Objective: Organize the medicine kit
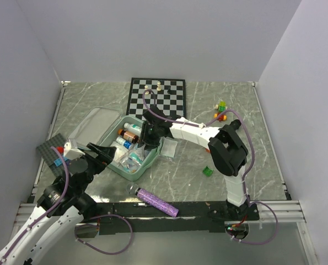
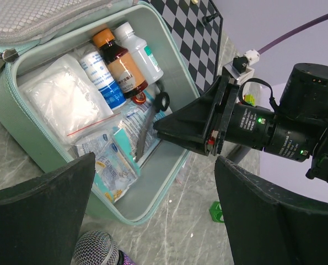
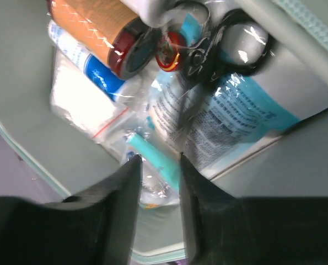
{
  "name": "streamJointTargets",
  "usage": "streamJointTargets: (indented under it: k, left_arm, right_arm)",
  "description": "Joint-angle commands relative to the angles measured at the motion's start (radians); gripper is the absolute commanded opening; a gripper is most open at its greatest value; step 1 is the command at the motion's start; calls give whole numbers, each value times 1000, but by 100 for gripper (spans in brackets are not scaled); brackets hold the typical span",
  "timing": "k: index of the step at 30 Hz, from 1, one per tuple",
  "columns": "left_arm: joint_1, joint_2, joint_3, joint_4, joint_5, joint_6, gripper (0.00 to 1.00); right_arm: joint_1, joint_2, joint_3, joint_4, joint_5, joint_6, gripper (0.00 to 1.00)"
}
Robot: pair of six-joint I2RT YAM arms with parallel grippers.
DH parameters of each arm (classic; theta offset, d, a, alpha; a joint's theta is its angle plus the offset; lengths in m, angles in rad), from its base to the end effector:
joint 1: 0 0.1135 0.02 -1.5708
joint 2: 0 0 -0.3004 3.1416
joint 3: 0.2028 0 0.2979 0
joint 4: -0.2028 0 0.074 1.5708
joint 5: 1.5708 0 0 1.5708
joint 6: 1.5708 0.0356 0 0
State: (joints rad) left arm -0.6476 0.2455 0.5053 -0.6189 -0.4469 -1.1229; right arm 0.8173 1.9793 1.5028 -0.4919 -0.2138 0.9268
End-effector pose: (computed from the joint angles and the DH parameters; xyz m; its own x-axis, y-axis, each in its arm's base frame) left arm 0.0847 -0.0448 0.2822 -0.3209 -0.7765 -0.5424 -0.1568 0.6083 -0.7781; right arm 0.3282 0.3609 0.2190 -0.9742 0.1038 -0.2004 -0.0264 0.8294 0.5581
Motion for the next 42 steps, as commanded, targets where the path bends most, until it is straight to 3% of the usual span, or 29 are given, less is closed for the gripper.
streamJointTargets:
  k: [1, 4, 11, 18, 26, 33, 38, 42]
  left_arm:
    - [2, -8, 29, -8, -18, -5, 93]
    - [2, -11, 29, -8, -15, -8, 93]
    - [0, -14, 24, -7, -7, -8, 93]
    - [2, 3, 21, 2, -3, -5, 93]
    - [0, 26, 19, -4, 10, -18, 92]
    - [2, 50, 15, -24, -15, -55, 93]
    - [0, 78, 13, -41, -6, -84, 93]
    - [0, 72, 13, -53, -9, -94, 93]
  right_arm:
    - [2, -77, 20, 24, -12, 6, 48]
    - [6, -92, 36, -3, 4, -26, 55]
    - [19, -226, 33, -115, 119, -224, 57]
    - [25, -425, -217, -83, 251, -292, 58]
    - [20, -392, -286, -13, 274, -276, 59]
    - [20, -318, -239, 62, 176, -270, 60]
    - [17, -171, -125, -33, 185, -263, 59]
    - [2, -148, -133, -50, 214, -272, 56]
